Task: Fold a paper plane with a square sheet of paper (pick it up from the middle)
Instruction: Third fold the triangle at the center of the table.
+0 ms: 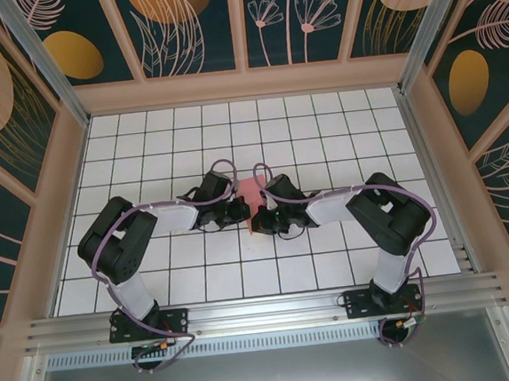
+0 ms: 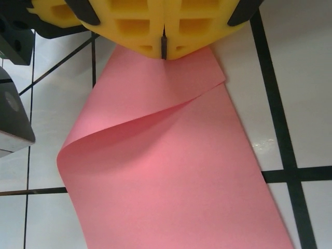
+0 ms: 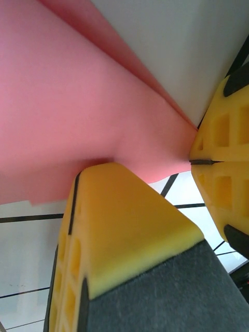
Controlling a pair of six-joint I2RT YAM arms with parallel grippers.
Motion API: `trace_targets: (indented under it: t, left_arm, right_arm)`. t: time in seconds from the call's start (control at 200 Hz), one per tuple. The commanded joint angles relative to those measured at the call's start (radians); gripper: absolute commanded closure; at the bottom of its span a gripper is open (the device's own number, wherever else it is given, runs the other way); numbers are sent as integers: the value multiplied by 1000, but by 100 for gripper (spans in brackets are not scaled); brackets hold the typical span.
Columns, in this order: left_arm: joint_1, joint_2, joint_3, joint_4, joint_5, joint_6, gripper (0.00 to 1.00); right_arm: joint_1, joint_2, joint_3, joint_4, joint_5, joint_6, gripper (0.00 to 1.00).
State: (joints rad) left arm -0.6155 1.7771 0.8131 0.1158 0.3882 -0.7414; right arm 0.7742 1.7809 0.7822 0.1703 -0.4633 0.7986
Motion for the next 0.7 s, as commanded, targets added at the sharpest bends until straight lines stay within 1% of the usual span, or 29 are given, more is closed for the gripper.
trace_targets:
  t: [0.0,0.1,0.26,0.435,0.696]
  left_arm:
    - [-3,19,1,-2,-14,5,96]
    - [-2,27,3,-12,-27,11,97]
    - [-2,24,5,-25,-38,18,97]
    - [-2,25,8,-22,-39,16,97]
    - [-2,22,14,-30,-41,16,99]
  right_arm:
    - [-3,-34,-2,8,20,16,100]
    - [-21,-85,23,9,13,16,100]
    - [-57,-132,33,-27,64,5,99]
    - [-77,-84,41,-37,77,-2,100]
    - [-76,4,120,-71,88,-20,100]
